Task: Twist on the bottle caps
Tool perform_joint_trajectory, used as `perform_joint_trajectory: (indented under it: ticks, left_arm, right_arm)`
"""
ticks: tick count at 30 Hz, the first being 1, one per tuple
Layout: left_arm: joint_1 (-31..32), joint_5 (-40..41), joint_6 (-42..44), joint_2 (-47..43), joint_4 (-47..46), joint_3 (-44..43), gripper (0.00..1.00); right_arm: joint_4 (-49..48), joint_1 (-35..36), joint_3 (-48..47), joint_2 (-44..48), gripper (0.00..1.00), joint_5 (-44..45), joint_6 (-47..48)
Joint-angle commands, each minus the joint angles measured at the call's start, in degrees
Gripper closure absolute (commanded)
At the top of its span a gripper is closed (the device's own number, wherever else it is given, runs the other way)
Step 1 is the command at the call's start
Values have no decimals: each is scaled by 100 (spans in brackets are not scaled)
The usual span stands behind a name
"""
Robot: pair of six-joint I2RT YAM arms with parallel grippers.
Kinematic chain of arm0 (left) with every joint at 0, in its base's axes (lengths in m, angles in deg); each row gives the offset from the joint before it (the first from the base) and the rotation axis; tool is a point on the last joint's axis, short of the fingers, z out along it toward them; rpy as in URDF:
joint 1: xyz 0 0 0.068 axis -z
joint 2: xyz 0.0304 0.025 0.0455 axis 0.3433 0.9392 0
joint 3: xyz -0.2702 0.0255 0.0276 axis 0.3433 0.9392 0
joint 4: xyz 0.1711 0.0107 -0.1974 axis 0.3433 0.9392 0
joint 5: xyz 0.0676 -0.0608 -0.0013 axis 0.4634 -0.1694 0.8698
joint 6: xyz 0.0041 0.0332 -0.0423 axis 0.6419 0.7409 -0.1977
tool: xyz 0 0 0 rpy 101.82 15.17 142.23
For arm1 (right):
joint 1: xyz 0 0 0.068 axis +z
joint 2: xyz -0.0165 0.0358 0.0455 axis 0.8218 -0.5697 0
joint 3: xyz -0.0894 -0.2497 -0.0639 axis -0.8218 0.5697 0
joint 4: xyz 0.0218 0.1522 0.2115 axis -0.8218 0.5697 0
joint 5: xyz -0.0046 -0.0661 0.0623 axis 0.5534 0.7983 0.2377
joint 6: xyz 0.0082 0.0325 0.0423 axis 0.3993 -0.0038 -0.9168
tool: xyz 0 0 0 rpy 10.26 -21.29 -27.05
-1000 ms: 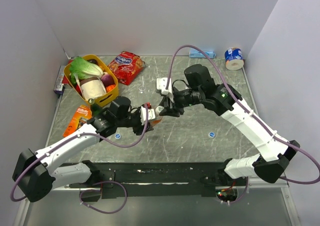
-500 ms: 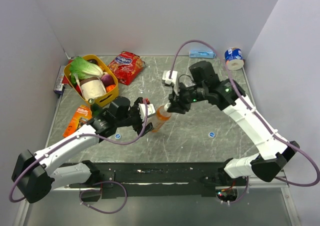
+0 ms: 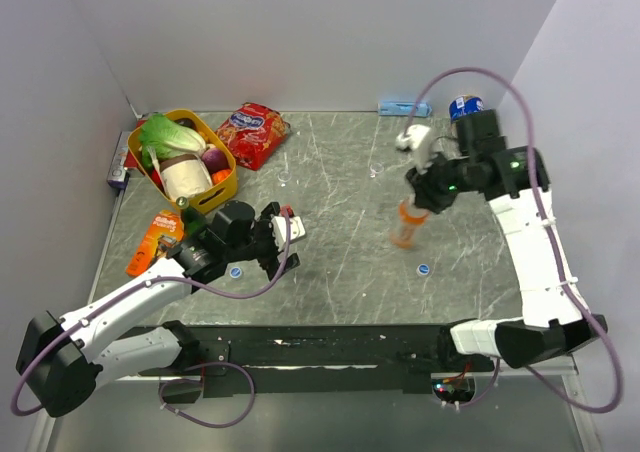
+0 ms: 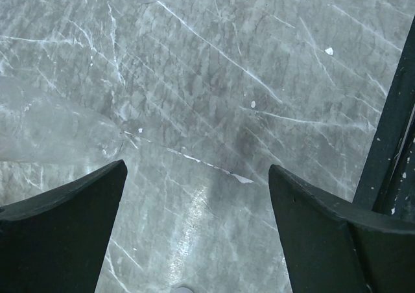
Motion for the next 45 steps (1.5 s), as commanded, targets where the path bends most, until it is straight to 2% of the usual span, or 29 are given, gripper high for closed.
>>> perform_joint_trajectory:
  ticks: [1,3,11,16,24,33,36,37,45]
  left_arm:
    - [25,-195,-176,39,-247,-229,4]
    - [25,-178,-255,65,-291,-265,4]
    - [-53,-257,-379,74,-221,-291,4]
    - [-177,-327,-414,91,-185,-317,4]
    - [-353,-406,-449,144,-220,-370,4]
    - [-405,-433,-414,188,-229,-388,4]
    - [-423,-433,-405,197,-247,-388,4]
    - [-432,-433,-405,197,-238,-396,4]
    - [-458,-441,-379,197,-229,-397,4]
  right_arm:
    - [195,-1254,-200,-95,100,408,233]
    - [-261,-1649,-199,-314,100,453,119]
    - [-1590,-2406,-252,-1184,100,304,-495]
    - [-1995,-2565,-279,-1501,100,215,-699]
    - [-2206,-2574,-173,-1748,94,224,-919]
    - [-2180,-2565,-182,-1941,81,321,-945]
    - [-2198,-2574,-199,-1976,73,330,-972]
    - [-2206,-2574,-199,-1985,68,347,-998]
    - [-2250,-2565,-191,-2047,58,461,-1068]
